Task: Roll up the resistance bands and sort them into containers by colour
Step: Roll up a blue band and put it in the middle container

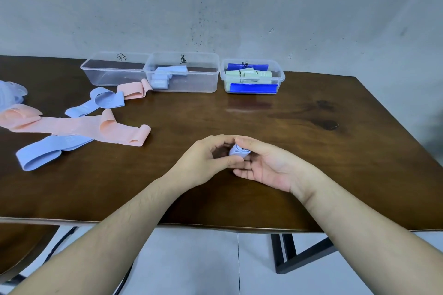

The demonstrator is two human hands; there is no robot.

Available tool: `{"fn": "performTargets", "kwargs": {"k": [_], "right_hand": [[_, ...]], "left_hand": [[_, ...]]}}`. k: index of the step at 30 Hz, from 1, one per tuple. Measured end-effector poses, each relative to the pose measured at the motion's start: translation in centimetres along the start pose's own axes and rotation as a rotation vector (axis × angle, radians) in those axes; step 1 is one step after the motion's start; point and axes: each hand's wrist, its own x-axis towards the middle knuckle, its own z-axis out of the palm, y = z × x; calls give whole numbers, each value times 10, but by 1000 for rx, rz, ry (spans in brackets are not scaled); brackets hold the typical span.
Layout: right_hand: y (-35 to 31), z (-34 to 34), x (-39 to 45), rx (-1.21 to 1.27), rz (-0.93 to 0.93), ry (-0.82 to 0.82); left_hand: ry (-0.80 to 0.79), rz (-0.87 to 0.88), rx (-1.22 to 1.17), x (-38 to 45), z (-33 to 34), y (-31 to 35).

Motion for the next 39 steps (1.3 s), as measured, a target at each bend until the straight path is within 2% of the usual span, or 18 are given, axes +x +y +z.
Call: {"fn": "performTargets", "kwargs": {"k": [5,11,15,17,21,27,32,34,37,39], "right_hand": [[-4,14,9,37,44,30],[-17,28,18,-238,124,11],[-18,43,32,-513,126,108],[-19,51,39,-573,101,143],[-17,63,48,-453,19,144],[-14,65,59,-340,-42,151],[-20,65,67,-454,-148,240],[-23,66,70,-510,-194,262],[-30,66,74,-565,-273,244],[-36,65,76,-679,-315,234]], "left_hand": [[10,-23,-101,2,-16,-3],[-77,-46,-162,-2,-39,-14],[-105,14,-41,-6,-52,-20],[-81,17,-21,-7,-60,-25],[-12,-26,-112,-8,-72,-37],[82,-30,-90,-9,-92,-51],[117,-106,-72,-2,-101,-51],[136,-162,-218,2,-101,-50],[130,-280,-745,7,-97,-48],[116,-302,-980,13,-93,-45]]}}
